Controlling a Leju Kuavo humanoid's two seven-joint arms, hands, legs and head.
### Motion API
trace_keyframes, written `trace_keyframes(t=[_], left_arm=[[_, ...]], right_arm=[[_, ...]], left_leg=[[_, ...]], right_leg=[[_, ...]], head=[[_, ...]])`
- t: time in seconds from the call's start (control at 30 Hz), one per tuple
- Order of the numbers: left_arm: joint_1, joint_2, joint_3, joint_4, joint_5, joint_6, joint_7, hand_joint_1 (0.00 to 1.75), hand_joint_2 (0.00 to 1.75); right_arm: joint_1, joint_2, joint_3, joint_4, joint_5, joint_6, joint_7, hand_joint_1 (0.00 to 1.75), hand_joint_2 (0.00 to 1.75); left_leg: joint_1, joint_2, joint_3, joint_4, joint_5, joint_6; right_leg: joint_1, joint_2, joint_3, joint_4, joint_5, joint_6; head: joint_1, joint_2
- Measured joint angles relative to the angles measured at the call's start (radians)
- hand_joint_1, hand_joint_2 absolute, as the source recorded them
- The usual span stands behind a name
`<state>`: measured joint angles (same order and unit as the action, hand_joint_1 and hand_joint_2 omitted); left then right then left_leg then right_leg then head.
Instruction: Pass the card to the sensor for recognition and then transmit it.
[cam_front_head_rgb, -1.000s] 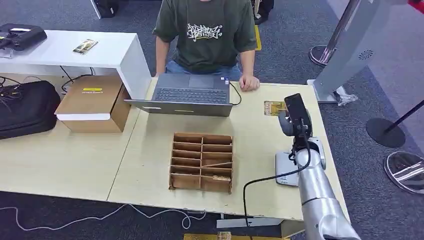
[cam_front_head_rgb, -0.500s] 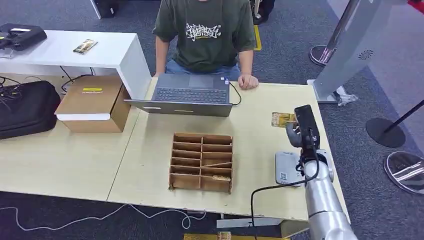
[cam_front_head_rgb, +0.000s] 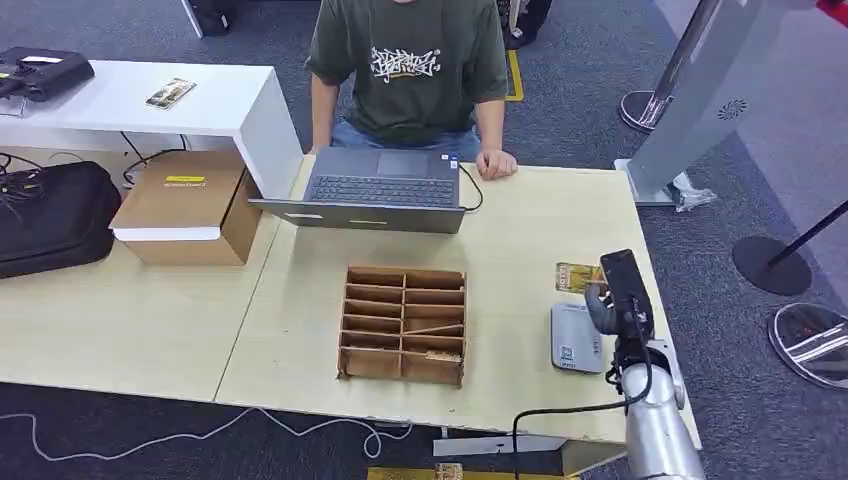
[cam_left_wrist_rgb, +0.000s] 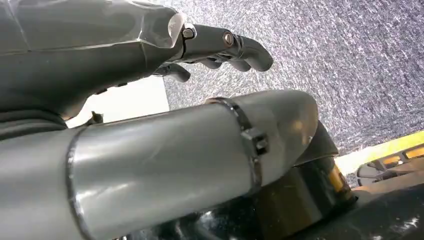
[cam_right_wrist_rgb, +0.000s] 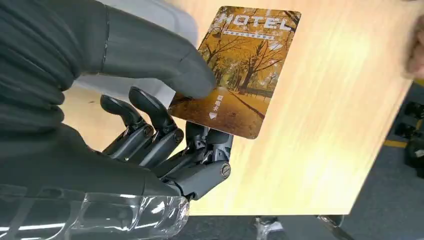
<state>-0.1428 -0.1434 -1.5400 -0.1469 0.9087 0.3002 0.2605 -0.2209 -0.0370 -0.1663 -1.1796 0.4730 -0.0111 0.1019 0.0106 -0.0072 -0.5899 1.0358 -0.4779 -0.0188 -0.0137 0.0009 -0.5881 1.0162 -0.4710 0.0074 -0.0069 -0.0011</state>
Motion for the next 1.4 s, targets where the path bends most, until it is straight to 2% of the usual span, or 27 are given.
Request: trace_keyframes(t=[0.3,0.73,1.0,1.4], left_arm=[[0.001,-0.003,0.0,0.0,0.011,0.006,-0.002,0.0,0.0],[0.002,-0.003,0.0,0.0,0.01,0.013,-0.009,0.0,0.0],[0.002,-0.005,0.0,0.0,0.013,0.015,-0.009,0.0,0.0],[0.004,-0.005,0.0,0.0,0.015,0.024,-0.01,0.0,0.0]], right_arm=[[0.1,0.0,-0.019,-0.099,0.002,0.016,0.015,1.75,1.75],[0.161,0.0,-0.048,-0.171,0.008,0.016,0.039,1.75,1.75],[0.191,-0.001,-0.067,-0.196,0.031,0.042,0.061,1.75,1.75],[0.214,-0.043,-0.074,-0.196,0.019,0.091,0.082,1.75,1.75]], left_leg=[[0.0,0.0,0.0,0.0,0.0,0.0],[0.0,0.0,0.0,0.0,0.0,0.0],[0.0,0.0,0.0,0.0,0.0,0.0],[0.0,0.0,0.0,0.0,-0.001,0.001]], right_leg=[[0.0,0.0,0.0,0.0,0.0,0.0],[0.0,0.0,0.0,0.0,0.0,0.0],[0.0,0.0,0.0,0.0,0.0,0.0],[0.0,0.0,0.0,0.0,0.0,0.0]], head=[[0.0,0.0],[0.0,0.0],[0.0,0.0],[0.0,0.0]])
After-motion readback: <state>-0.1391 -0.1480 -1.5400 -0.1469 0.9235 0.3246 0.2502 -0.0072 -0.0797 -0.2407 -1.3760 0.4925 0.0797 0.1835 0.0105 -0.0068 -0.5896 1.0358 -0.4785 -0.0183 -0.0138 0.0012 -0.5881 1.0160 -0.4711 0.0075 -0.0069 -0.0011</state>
